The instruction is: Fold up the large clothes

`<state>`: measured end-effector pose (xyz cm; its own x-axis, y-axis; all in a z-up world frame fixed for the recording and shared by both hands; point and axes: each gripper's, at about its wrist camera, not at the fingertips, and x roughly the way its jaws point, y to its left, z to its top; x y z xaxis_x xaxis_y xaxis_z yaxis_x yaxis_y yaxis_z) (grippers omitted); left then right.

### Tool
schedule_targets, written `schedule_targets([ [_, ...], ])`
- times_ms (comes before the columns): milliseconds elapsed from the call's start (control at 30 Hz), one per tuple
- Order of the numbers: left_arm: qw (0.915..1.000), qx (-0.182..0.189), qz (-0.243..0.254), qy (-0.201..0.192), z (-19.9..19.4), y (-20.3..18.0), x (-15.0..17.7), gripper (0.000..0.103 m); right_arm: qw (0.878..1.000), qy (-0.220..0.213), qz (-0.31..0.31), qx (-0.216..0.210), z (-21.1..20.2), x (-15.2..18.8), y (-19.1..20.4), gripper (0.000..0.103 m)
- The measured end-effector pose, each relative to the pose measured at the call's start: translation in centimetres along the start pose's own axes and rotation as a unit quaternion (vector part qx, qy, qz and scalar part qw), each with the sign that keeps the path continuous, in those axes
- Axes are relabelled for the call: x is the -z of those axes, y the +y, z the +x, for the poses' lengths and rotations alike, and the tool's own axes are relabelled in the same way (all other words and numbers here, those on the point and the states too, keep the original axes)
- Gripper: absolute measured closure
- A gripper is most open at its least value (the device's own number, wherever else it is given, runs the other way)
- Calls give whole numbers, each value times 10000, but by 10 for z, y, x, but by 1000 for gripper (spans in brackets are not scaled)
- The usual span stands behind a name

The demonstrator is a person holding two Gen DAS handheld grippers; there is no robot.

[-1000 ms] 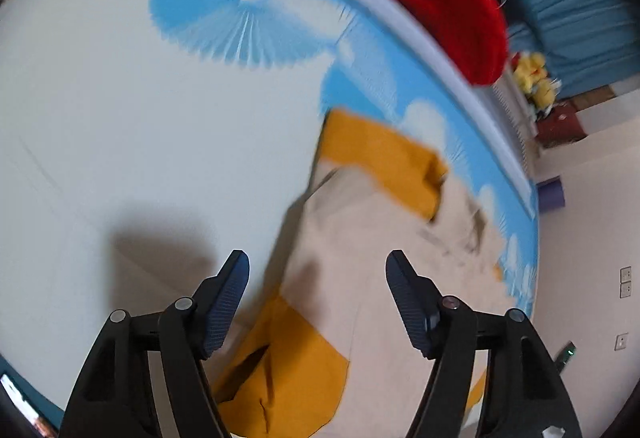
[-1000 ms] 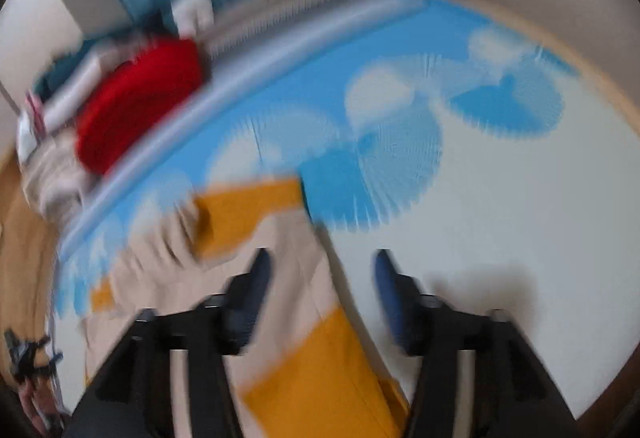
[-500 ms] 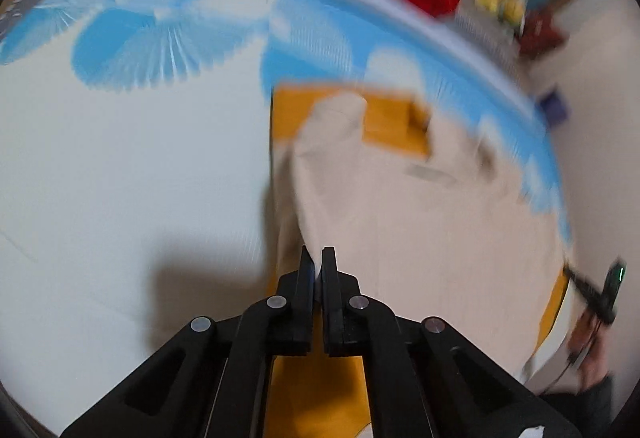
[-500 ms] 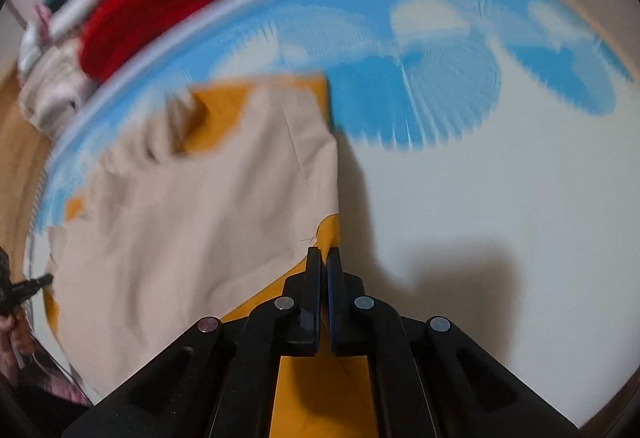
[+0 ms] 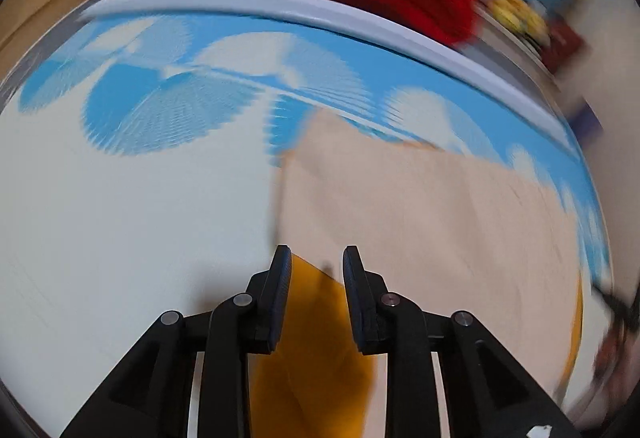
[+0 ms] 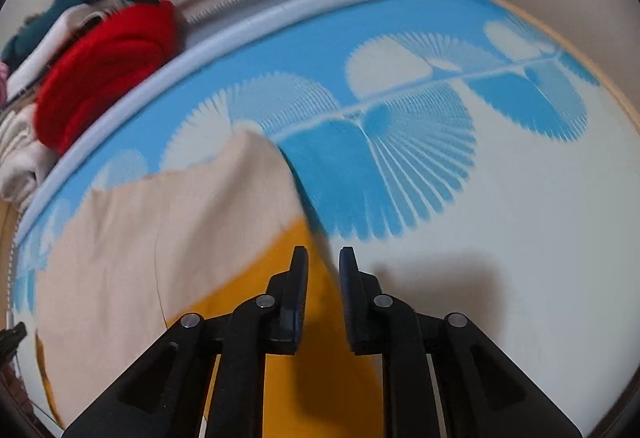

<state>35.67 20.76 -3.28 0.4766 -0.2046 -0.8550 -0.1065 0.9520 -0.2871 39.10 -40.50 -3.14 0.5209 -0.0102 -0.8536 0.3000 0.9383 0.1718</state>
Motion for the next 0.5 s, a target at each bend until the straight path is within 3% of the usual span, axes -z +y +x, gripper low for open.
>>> schedule_targets([
  [67,9949,664,452,615,10,-11,16,75,9988,28,-448,-172,-10,6,4,83],
  [100,9913,676,629,936,20,-13,26,74,9964,92,-803,-257,-14,13,10,83],
  [133,9861,458,891,1325,34,-14,39,74,9937,190,-1070,-272,-13,18,14,82],
  [200,9724,-166,1272,1948,59,-2,63,75,9824,787,-1694,3,5,42,16,82],
  [267,9740,-219,1089,1976,54,9,64,84,9646,1474,-2088,644,31,70,3,82],
  [300,9774,-216,963,1872,42,10,61,95,9655,1440,-2077,633,28,73,-2,82],
  [367,9814,31,1048,1607,19,4,62,94,9733,1147,-1923,503,7,67,-5,82],
  [400,9786,343,1232,1611,12,-1,70,84,9769,1000,-1858,332,-4,65,-5,82],
  [433,9734,395,1361,1802,16,-3,79,82,9789,897,-1834,99,-13,66,-5,82],
  [467,9669,163,1500,2060,25,-1,91,82,9761,976,-1940,-42,-14,73,-5,82],
  [500,9568,-315,1661,2367,37,4,108,87,9682,1267,-2150,157,-3,84,-6,82],
])
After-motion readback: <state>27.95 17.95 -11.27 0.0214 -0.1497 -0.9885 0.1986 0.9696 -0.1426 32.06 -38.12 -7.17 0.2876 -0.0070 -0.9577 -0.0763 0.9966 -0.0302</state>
